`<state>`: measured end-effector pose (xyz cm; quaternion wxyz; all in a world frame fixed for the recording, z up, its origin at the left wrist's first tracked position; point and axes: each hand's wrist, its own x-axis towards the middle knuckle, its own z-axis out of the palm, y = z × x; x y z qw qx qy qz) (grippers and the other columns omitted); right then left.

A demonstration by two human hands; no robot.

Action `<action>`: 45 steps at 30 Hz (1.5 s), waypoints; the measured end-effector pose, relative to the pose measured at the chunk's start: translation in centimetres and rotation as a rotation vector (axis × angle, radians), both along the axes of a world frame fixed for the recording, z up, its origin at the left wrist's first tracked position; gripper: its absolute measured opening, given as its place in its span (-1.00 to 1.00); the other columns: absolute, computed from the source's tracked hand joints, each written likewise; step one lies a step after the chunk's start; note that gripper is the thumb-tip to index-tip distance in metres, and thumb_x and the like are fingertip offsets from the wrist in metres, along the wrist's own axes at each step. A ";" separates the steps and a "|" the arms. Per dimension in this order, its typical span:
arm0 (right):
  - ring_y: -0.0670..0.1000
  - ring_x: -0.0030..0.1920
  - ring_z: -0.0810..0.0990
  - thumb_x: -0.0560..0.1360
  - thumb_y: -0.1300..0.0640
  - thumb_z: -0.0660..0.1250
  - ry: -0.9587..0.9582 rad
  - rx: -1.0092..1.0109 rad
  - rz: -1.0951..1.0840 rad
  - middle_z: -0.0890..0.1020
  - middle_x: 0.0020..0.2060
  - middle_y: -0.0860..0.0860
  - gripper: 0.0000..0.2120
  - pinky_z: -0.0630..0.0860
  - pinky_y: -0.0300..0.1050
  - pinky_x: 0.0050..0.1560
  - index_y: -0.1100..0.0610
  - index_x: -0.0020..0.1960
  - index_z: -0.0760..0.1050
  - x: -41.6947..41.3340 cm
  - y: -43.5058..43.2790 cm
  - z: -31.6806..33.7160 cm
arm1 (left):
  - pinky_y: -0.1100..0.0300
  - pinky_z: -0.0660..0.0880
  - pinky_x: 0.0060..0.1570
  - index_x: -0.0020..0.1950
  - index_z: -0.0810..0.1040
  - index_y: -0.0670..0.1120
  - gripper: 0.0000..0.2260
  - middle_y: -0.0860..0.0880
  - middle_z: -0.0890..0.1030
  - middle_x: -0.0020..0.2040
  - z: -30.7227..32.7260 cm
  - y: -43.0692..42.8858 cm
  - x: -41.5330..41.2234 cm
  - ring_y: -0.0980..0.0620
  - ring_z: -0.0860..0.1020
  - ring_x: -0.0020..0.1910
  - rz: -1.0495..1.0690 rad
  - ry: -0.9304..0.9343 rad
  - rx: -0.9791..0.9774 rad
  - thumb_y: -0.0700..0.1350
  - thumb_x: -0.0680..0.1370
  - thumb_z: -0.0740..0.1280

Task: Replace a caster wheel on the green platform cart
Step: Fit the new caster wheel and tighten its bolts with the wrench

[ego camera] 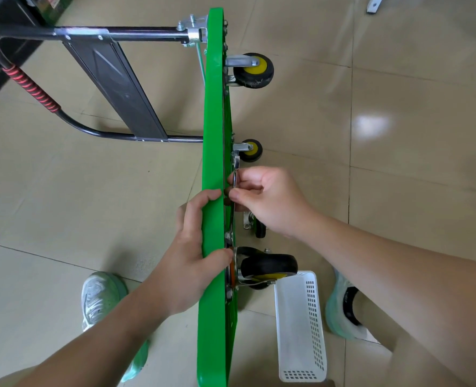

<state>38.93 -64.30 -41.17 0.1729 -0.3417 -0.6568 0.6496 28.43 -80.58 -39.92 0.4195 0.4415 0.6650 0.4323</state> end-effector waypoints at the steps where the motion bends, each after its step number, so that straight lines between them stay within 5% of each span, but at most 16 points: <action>1: -0.12 -0.12 0.71 0.53 0.36 0.40 -0.001 0.018 0.005 0.73 -0.15 -0.04 -0.69 0.63 -0.20 0.02 -0.07 -0.06 0.62 -0.1 0.0 -0.1 | 0.14 0.53 0.10 0.33 0.17 0.51 -0.35 0.01 0.31 0.33 0.1 0.0 0.0 0.11 0.51 0.07 -0.002 0.001 -0.004 0.13 0.32 0.32; 6: -0.09 -0.02 0.72 0.55 0.34 0.38 -0.030 0.016 -0.041 0.75 -0.05 -0.01 -0.74 0.63 -0.11 0.15 0.06 0.12 0.67 -0.4 0.2 -0.7 | 0.03 0.53 0.06 0.34 0.16 0.51 -0.36 0.04 0.31 0.30 0.3 0.0 0.1 0.03 0.52 0.02 -0.006 0.013 -0.016 0.14 0.33 0.32; 11: 0.02 -0.01 0.73 0.55 0.24 0.41 -0.123 -0.076 -0.118 0.76 -0.08 0.00 -0.83 0.65 0.12 0.13 0.03 0.08 0.68 -1.4 0.9 -2.1 | -0.11 0.53 0.01 0.37 0.17 0.46 -0.34 -0.04 0.33 0.29 0.2 0.0 0.0 -0.10 0.54 -0.05 -0.002 0.011 -0.031 0.11 0.34 0.33; 20: 0.18 -0.10 0.74 0.55 0.34 0.39 -0.197 -0.317 -0.131 0.72 -0.05 0.21 -0.83 0.70 0.14 -0.05 0.31 0.13 0.63 -2.8 1.7 -4.1 | -0.05 0.56 -0.08 0.39 0.16 0.45 -0.33 0.00 0.33 0.26 0.1 0.0 -0.1 -0.02 0.53 -0.09 -0.011 0.015 -0.030 0.10 0.35 0.32; 25: 0.14 -0.22 0.75 0.56 0.34 0.37 -0.289 -0.483 -0.183 0.71 -0.10 0.22 -0.84 0.70 0.03 -0.17 0.32 0.14 0.57 -2.9 2.7 -5.2 | 0.30 0.51 -0.06 0.35 0.14 0.51 -0.31 0.13 0.29 0.28 0.0 0.0 -0.1 0.12 0.52 0.03 -0.007 0.021 -0.011 -0.05 0.41 0.35; 30: 0.09 -0.27 0.72 0.62 0.32 0.26 -0.464 -0.759 -0.199 0.70 -0.21 0.16 -0.82 0.68 0.00 -0.17 0.32 0.20 0.52 -2.9 2.3 -8.4 | 0.14 0.57 -0.03 0.36 0.15 0.51 -0.28 0.17 0.29 0.28 0.3 -0.1 -0.2 0.09 0.53 0.04 -0.017 0.024 -0.031 -0.10 0.41 0.36; 34: 0.11 -0.27 0.72 0.62 0.35 0.20 -0.498 -0.891 -0.223 0.68 -0.07 0.20 -0.77 0.69 -0.04 -0.27 0.35 0.25 0.49 -2.6 1.8 -9.3 | 0.03 0.56 -0.01 0.34 0.14 0.53 -0.28 0.18 0.29 0.25 0.5 0.1 -0.4 0.04 0.53 -0.01 -0.034 0.022 -0.055 -0.09 0.40 0.36; 39: 0.08 -0.39 0.65 0.62 0.39 0.16 -0.350 -0.735 -0.365 0.57 -0.28 0.17 -0.84 0.65 -0.06 -0.37 0.28 -0.11 0.45 -2.1 3.7 -7.0 | -0.01 0.56 -0.02 0.33 0.13 0.54 -0.29 0.21 0.28 0.24 0.5 0.2 -0.4 0.04 0.53 -0.02 -0.037 0.032 -0.067 -0.05 0.40 0.37; 45: 0.12 -0.19 0.74 0.56 0.37 0.35 -0.140 -0.404 -0.282 0.67 -0.06 0.22 -0.90 0.67 -0.04 -0.18 0.30 0.07 0.56 -1.7 3.7 -2.3 | 0.09 0.55 0.00 0.35 0.13 0.54 -0.33 0.26 0.29 0.25 0.5 0.0 -0.3 0.09 0.52 -0.01 -0.023 0.010 -0.048 0.15 0.32 0.32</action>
